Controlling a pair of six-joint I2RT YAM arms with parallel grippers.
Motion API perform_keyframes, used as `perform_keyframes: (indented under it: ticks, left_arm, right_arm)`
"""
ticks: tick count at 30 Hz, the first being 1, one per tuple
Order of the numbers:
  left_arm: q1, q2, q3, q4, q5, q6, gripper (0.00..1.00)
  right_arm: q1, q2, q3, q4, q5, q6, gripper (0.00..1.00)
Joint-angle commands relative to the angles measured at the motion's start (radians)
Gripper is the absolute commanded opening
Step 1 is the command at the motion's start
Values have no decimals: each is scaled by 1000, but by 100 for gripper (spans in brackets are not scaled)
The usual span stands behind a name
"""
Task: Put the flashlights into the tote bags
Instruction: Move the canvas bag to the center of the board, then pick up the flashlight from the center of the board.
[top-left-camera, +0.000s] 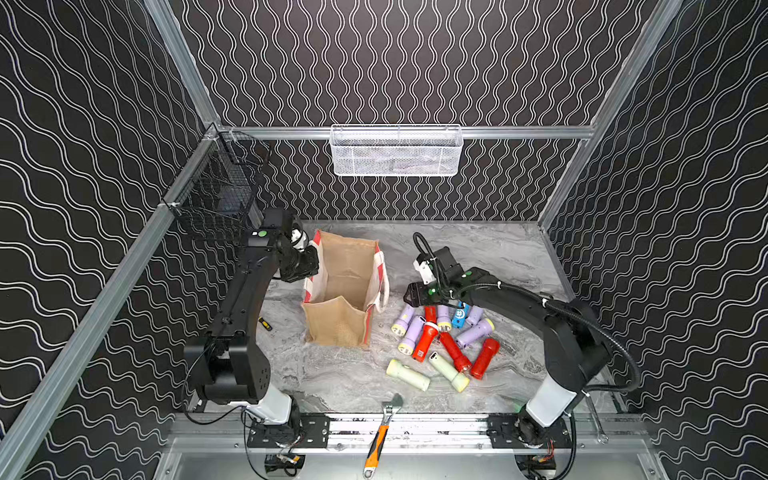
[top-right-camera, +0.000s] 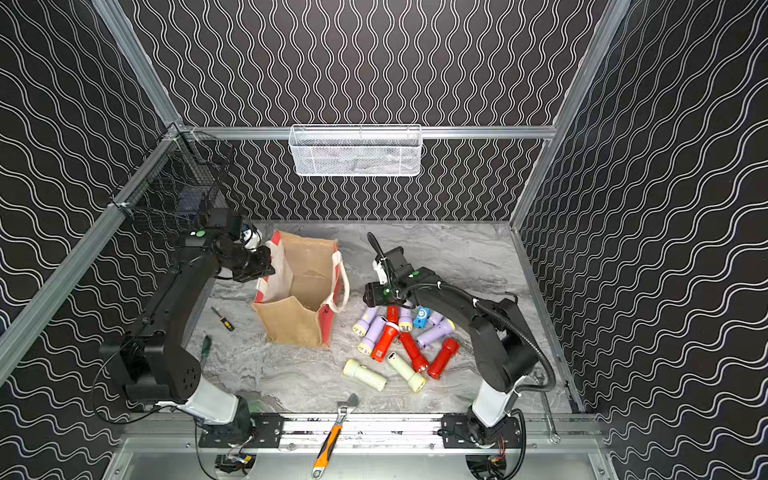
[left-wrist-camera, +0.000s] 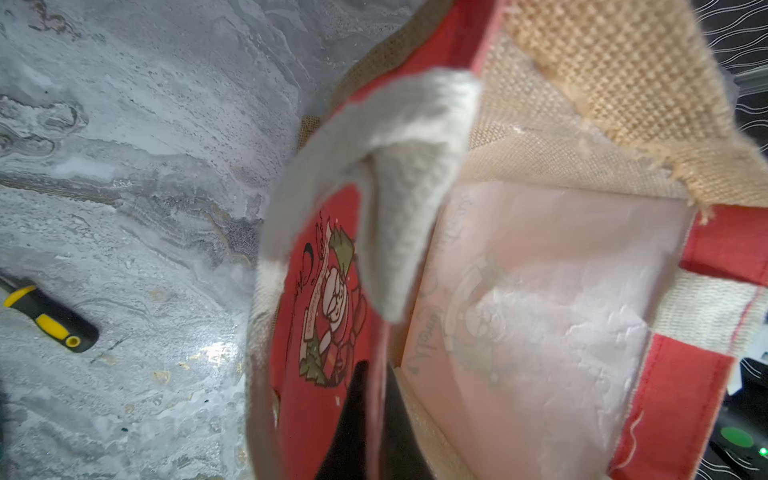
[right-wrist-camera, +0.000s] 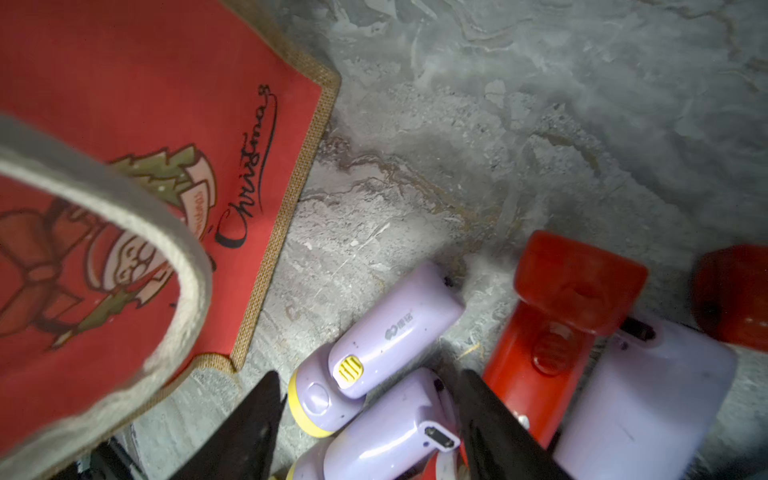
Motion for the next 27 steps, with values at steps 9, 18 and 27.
perform_keyframes:
  ticks: [9, 18, 27]
  left_arm:
    - [4, 3, -27, 17, 32, 57, 9]
    - [4, -37, -70, 46, 53, 57, 11]
    - [4, -56, -100, 73, 74, 61, 11]
  right_arm:
    - [3, 31, 24, -159, 189, 94, 69]
    - [3, 93, 70, -220, 250, 109, 66]
    - [3, 147, 99, -246, 284, 129, 61]
